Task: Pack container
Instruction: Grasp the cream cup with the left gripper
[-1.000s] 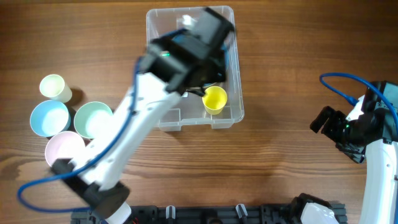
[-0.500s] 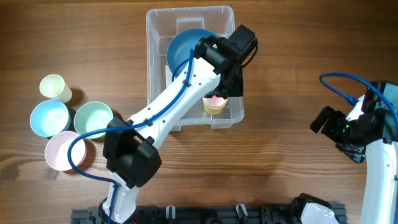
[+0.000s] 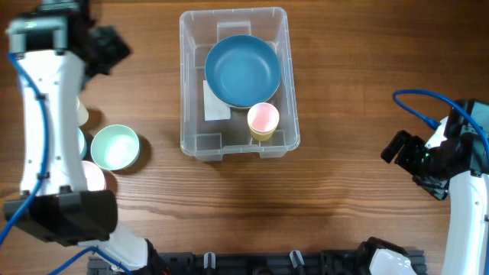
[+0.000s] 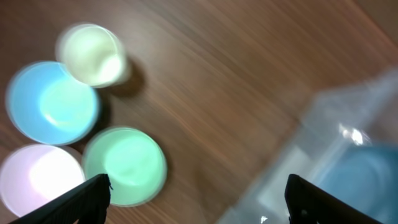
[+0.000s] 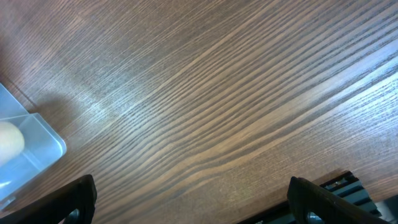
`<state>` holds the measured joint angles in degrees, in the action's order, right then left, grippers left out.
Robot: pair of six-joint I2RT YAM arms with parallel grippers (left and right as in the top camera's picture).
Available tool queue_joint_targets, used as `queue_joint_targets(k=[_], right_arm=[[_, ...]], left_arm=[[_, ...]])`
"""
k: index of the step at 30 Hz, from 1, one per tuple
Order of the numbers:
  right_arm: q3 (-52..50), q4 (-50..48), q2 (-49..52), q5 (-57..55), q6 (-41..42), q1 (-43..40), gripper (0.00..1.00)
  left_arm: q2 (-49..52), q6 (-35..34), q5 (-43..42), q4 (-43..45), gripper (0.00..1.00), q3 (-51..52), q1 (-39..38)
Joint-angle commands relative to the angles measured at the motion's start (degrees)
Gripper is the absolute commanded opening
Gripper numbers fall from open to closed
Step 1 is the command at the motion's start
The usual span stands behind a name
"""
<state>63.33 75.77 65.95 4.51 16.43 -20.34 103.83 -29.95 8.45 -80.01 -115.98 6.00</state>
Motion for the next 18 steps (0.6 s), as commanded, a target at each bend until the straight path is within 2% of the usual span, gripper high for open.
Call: queue_joint_targets(k=[1,4,12,14,15,16,18], right_arm=[[-0.35,0.07,-0.07,0.52,-0.61,0.28,1.0],[-0.35,0.07,-0.07,0.52,-0.57,0.28,1.0],[-0.35,0.07,-0.07,0.52,-0.59,0.28,1.0],[-0.35,0.07,-0.07,0.5,-0.57,0.28,1.0],[-0.35,0.07,-0.07,0.52,-0.57,0.28,1.0],[-0.35,0.07,-0.07,0.52,-0.57,0.28,1.0],[-0.35,0.09,-0.07,0.5,-0.59,0.28,1.0]], left_arm=[[5.38,4.11,0.37,3.43,0.88,0.15,10.64],[14.27,4.31,-2.71,4.66,0.88,0.15,16.61],[28.11,4.31,-3.04,6.6,0.89,0.15,17.0],[29.16,4.31,-3.04,6.75,0.86,0.15,17.0],[29.27,4.28,-3.04,6.95,0.78,0.15,16.98],[29.27,4.28,-3.04,7.19,0.62,0.15,16.98],[29.27,4.28,-3.04,7.21,0.41,0.15,16.98]])
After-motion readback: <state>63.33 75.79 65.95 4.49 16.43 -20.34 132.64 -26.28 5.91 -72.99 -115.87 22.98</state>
